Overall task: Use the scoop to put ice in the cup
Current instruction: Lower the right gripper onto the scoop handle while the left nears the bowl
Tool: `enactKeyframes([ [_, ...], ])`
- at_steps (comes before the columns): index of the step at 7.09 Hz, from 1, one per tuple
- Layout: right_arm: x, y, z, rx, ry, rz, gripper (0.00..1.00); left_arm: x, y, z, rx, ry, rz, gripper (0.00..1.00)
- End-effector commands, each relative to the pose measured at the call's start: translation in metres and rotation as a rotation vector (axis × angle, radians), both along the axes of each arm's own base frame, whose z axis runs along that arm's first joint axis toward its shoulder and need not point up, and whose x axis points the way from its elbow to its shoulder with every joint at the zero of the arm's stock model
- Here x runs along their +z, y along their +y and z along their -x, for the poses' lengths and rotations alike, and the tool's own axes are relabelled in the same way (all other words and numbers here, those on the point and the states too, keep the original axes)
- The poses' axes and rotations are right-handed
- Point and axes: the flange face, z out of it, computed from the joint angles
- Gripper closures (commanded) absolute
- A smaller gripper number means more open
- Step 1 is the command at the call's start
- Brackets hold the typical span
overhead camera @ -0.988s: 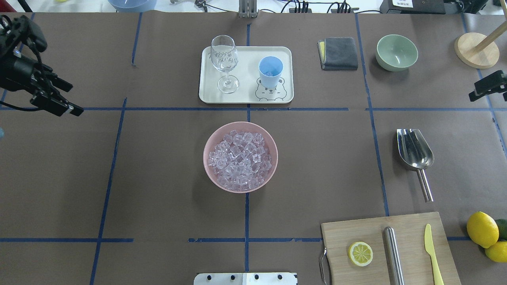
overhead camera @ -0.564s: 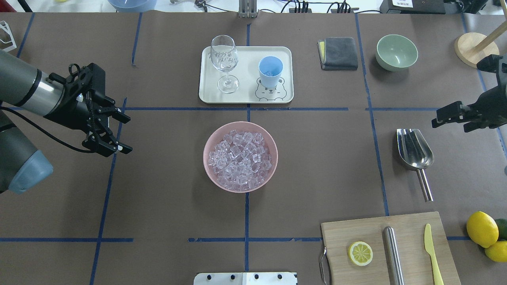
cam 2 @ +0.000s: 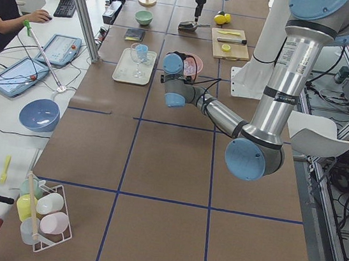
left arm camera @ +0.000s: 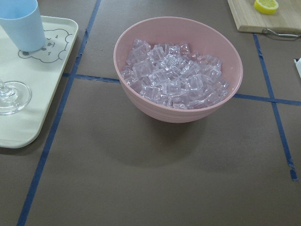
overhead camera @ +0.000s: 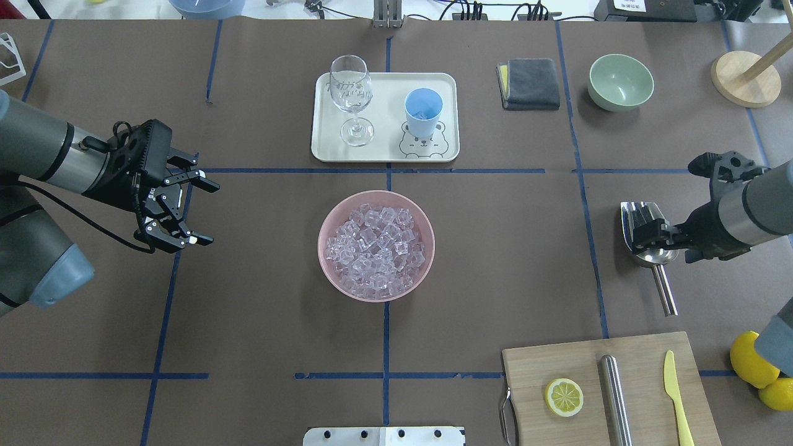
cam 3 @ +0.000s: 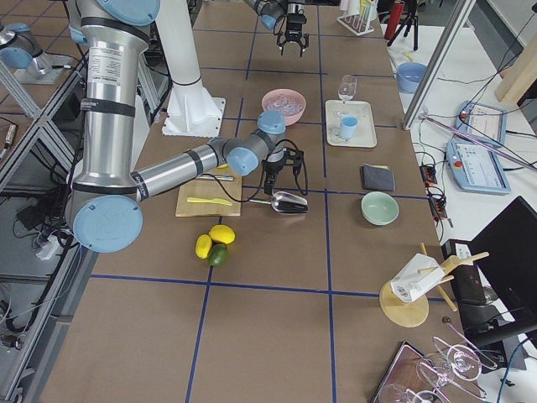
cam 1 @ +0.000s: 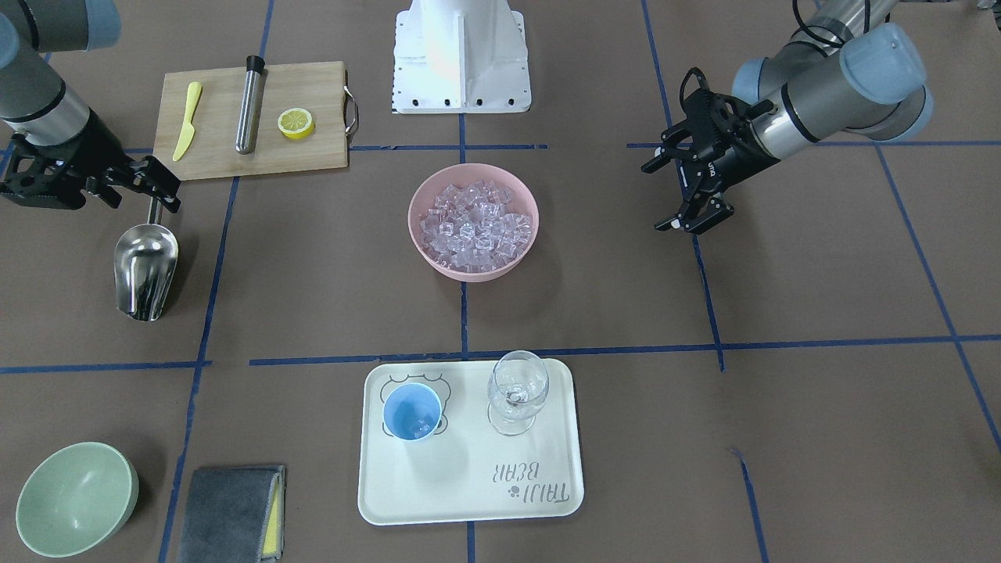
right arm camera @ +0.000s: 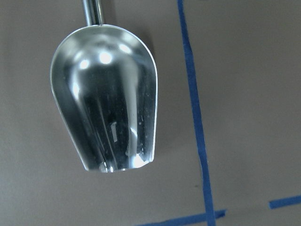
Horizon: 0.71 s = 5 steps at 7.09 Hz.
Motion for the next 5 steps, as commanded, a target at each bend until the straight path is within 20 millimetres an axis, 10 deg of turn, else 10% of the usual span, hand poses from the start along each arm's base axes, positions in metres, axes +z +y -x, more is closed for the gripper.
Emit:
enactKeyframes([
  [1,0.023,0.021,0.014,-0.045,0.062,-0.009,0.00,0.015,-0.007,-0.008,0.002,-0.019,0.022,0.00],
  [5,0.062,0.024,0.016,-0.143,0.097,-0.049,0.04,0.015,-0.010,-0.011,0.004,-0.020,0.023,0.00],
])
